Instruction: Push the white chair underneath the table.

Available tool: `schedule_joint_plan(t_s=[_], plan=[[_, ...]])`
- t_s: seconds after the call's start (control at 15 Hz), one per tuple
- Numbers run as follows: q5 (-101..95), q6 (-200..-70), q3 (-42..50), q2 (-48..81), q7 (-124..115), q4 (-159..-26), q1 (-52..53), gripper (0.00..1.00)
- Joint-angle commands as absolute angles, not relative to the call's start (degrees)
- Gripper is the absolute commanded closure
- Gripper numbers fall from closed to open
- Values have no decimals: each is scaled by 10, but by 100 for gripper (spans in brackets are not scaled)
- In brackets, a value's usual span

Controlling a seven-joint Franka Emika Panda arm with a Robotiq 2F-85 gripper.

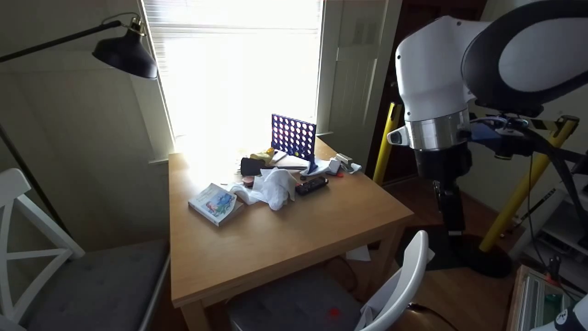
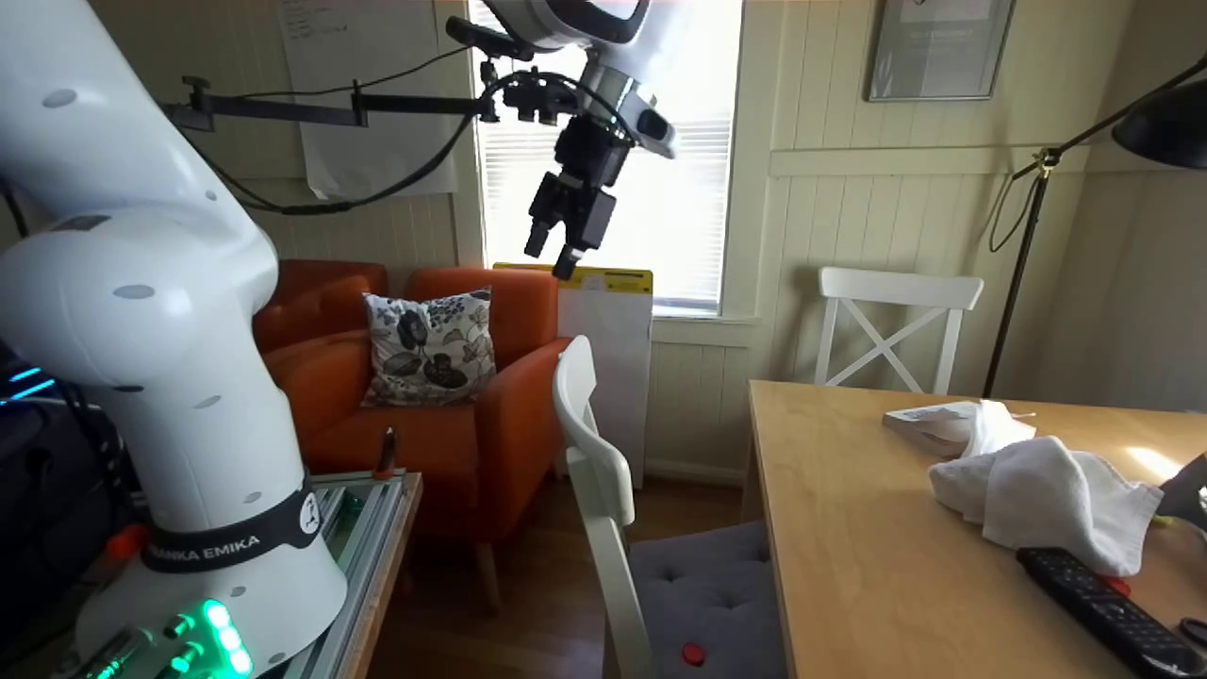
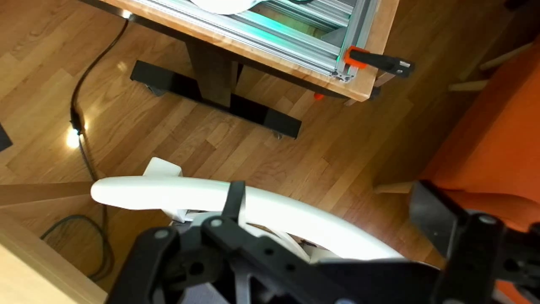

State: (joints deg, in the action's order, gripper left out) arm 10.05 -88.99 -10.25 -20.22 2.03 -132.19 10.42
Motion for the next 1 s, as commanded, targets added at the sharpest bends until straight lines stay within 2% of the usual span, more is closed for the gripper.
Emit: schedule_joint_plan(t_s=[0.0, 0.47, 0.53, 0.6, 0.93], plan=[[101, -889, -101, -201, 21, -1321, 106, 0], [154, -986, -156, -187, -66, -1400, 136, 0], [170, -1007, -164, -183, -78, -1416, 142, 25], [182, -1027, -169, -180, -89, -1429, 147, 26], [249, -1163, -184, -165, -101, -1491, 169, 63]])
